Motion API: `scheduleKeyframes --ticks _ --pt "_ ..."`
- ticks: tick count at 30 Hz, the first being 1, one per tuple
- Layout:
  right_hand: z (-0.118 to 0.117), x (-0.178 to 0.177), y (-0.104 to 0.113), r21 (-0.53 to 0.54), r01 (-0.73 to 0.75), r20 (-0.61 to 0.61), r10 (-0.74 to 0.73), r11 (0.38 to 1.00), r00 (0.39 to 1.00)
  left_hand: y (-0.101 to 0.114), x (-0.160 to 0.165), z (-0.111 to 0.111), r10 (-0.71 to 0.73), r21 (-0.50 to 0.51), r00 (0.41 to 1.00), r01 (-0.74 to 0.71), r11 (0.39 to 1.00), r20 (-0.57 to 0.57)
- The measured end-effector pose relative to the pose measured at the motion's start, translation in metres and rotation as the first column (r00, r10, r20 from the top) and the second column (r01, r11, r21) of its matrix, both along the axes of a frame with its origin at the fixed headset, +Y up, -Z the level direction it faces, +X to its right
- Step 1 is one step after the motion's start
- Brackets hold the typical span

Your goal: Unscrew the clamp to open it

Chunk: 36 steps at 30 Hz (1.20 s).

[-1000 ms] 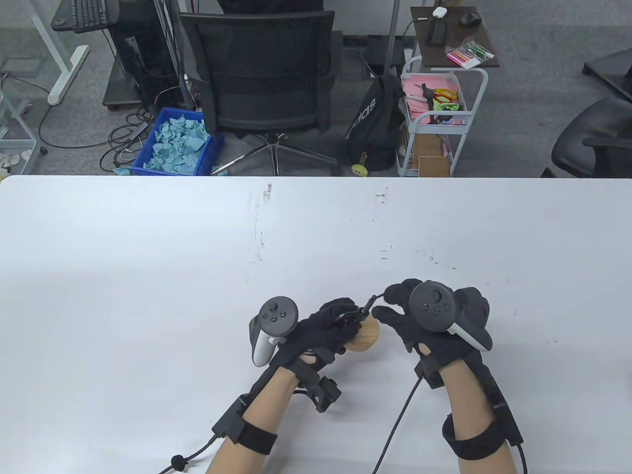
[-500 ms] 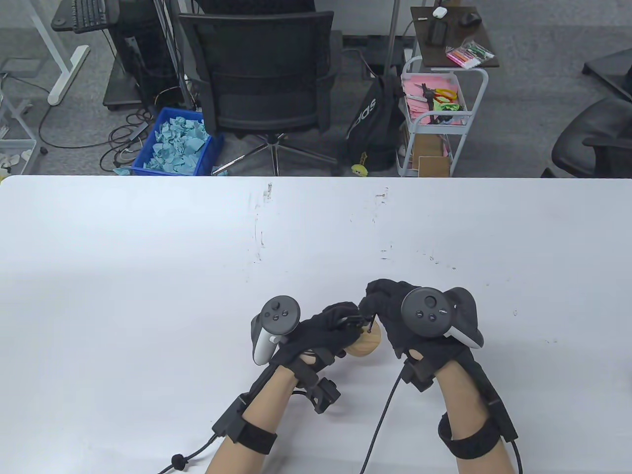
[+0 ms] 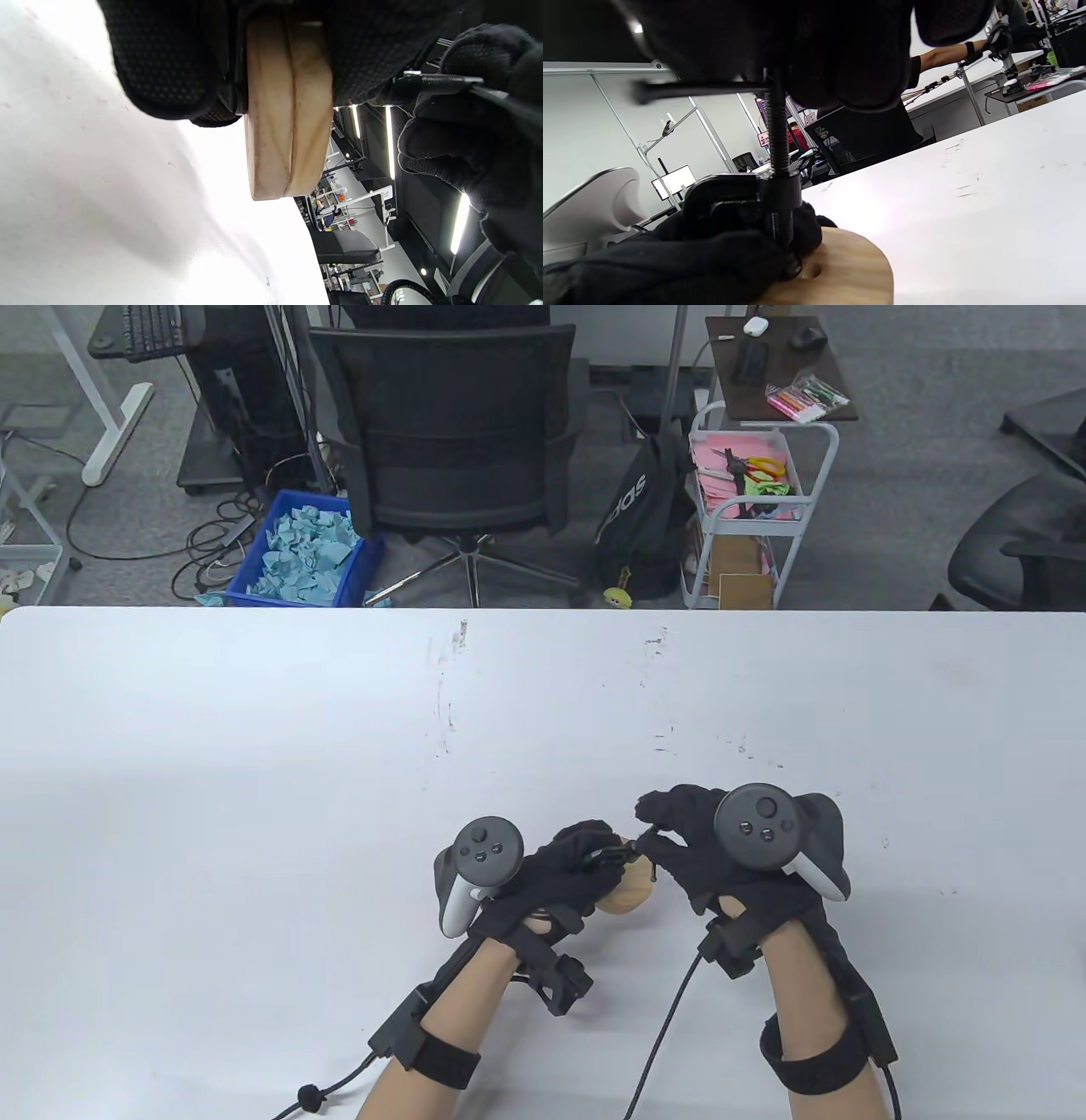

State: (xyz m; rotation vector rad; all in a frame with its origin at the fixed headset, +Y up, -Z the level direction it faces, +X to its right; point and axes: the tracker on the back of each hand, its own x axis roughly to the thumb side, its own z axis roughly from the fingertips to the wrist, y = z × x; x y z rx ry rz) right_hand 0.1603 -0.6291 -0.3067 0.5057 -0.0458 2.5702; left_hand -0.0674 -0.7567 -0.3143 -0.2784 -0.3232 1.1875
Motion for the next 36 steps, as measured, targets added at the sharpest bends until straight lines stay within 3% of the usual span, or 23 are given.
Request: scheduleKeyframes --ticks 10,19,24,26,36 --pt "0.003 -0.006 0.003 0.089 0.012 -0.029 -0.009 0.996 1.000 -0.003 0.004 -0.001 0.084 -0.033 0.993 -0.082 0.996 0.082" --pt "0.004 0.008 0.007 0.158 -0.003 0.091 -0.011 0.987 0.996 0.000 -0.008 -0.003 0.055 -0.016 0.998 -0.055 0.998 -0.019" --pt "0.000 0.013 0.003 0.039 -0.063 0.107 0.058 0.997 0.993 0.000 -0.004 -0.002 0.086 -0.008 0.996 -0.086 0.996 0.013" --pt "-0.002 0.014 0.002 0.038 -0.036 0.097 0.032 0.999 0.995 0.000 0.000 -0.001 0.116 -0.002 0.992 -0.116 0.993 0.056" --pt "0.001 0.002 0.003 0.077 0.074 -0.065 -0.069 0.994 0.995 0.000 0.001 -0.001 0.108 -0.011 0.993 -0.108 0.994 0.056"
